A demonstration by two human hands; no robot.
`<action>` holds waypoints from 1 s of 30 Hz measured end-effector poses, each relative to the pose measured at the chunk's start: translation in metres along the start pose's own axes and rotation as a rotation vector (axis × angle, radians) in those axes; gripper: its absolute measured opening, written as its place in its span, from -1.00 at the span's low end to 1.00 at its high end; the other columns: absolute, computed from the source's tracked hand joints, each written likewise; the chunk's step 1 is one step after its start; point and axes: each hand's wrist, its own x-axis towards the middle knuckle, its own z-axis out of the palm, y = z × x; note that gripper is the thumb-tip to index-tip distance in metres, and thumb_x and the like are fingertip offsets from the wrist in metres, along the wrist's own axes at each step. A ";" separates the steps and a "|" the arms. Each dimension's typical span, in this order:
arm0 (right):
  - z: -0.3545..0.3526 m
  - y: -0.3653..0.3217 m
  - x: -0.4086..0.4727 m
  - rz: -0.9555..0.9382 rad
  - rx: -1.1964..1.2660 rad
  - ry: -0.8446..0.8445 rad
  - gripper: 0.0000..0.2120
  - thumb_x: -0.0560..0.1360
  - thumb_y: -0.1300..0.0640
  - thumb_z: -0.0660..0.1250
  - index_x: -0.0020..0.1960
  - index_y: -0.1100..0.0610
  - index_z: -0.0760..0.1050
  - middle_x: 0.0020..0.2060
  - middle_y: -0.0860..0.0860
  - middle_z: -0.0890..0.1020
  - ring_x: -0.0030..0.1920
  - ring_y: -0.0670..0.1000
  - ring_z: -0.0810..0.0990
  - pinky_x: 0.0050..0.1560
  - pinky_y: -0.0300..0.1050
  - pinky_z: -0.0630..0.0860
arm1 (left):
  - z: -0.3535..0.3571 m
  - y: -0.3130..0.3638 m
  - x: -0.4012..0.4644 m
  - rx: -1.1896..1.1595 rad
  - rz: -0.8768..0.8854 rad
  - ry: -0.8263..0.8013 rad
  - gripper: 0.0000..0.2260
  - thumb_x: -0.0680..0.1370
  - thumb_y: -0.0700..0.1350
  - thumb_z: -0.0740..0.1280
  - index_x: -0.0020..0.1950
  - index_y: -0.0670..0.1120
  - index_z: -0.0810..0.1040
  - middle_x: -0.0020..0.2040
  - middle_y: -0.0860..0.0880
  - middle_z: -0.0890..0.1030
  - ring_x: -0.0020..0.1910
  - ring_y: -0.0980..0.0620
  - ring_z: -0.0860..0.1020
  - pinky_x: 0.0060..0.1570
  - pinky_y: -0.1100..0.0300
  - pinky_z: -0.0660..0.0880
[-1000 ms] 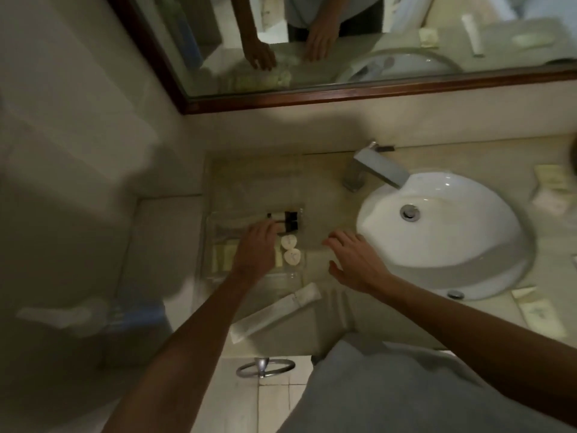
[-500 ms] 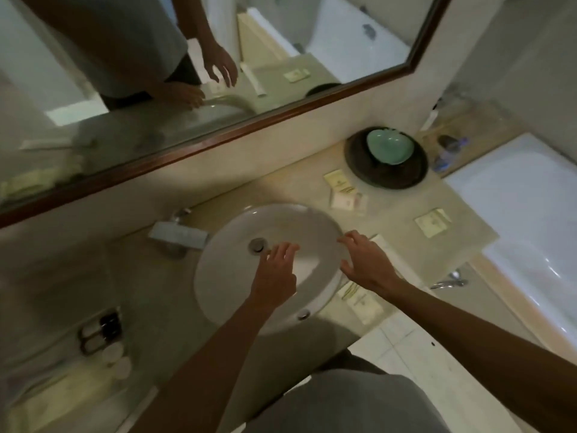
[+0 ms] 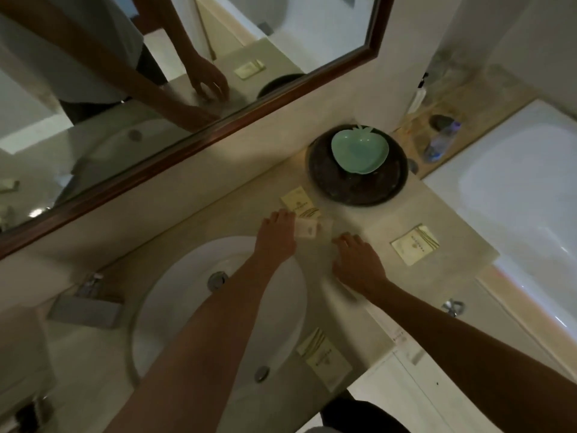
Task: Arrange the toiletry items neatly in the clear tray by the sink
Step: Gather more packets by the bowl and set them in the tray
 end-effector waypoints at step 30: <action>-0.017 0.087 -0.015 0.109 0.022 0.210 -0.52 0.46 0.03 0.34 0.36 0.08 0.42 0.32 0.07 0.48 0.27 0.14 0.46 0.27 0.10 0.41 | -0.003 -0.008 0.036 0.193 0.127 -0.027 -0.28 0.43 0.10 0.36 0.51 -0.07 0.17 0.45 -0.15 0.30 0.36 -0.16 0.32 0.31 -0.05 0.28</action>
